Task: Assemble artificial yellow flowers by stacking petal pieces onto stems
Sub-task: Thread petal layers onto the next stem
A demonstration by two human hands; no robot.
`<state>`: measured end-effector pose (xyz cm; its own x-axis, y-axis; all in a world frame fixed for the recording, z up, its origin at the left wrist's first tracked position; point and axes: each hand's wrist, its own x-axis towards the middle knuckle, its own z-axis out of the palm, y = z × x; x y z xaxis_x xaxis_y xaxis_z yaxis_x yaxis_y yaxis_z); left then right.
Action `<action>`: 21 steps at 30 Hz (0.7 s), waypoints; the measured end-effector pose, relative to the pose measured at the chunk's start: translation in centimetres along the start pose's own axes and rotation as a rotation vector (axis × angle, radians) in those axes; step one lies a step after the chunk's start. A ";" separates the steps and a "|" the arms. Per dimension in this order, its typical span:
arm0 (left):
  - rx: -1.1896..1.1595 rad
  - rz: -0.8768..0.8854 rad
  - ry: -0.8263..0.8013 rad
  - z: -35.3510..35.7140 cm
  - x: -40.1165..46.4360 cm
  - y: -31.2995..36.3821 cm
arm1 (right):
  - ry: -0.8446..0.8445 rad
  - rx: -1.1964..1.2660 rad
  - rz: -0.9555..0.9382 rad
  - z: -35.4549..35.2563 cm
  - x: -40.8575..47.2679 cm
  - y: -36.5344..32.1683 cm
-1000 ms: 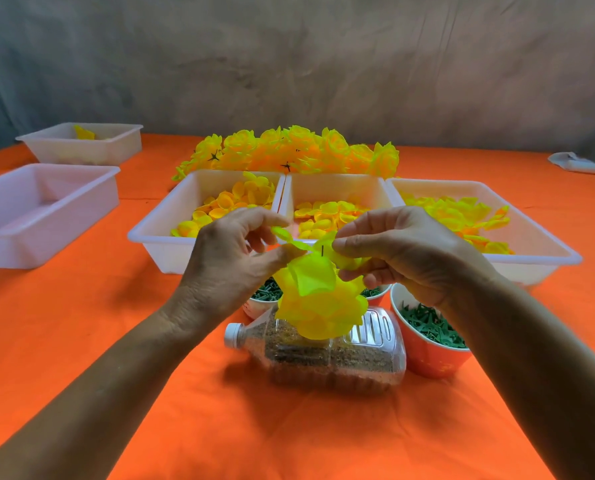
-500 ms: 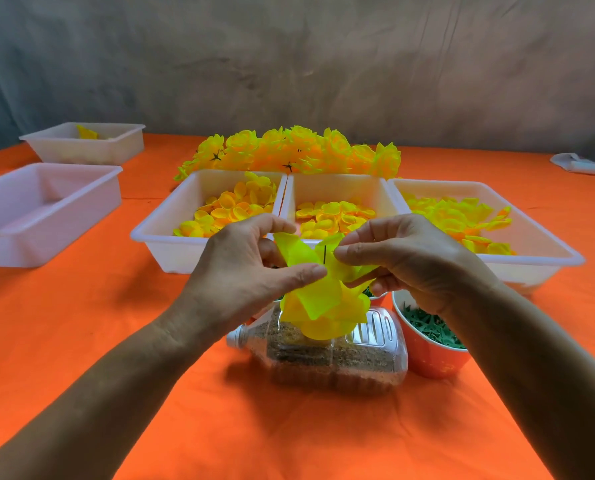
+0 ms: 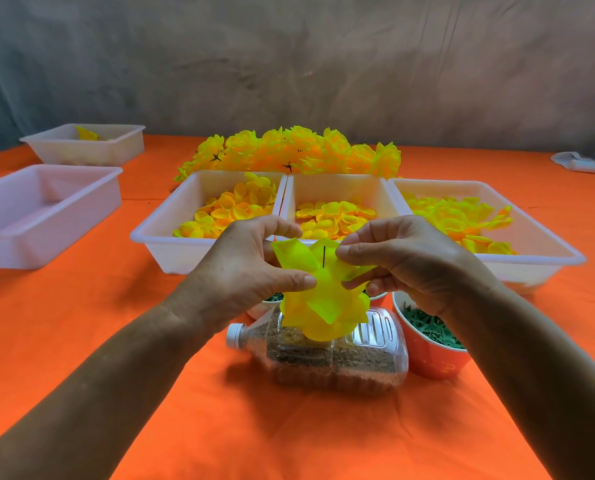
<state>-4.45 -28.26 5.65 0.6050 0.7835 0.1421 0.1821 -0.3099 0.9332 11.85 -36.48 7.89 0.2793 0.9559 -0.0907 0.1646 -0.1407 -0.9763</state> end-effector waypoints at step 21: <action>0.299 -0.009 0.163 0.2 -1.8 0.0 | 0.030 -0.025 -0.028 -0.2 0.3 0.7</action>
<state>-5.37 -29.76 5.39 0.4753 0.8549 0.2078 0.4203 -0.4281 0.8000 12.21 -36.33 7.22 0.3021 0.9516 -0.0570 0.1966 -0.1207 -0.9730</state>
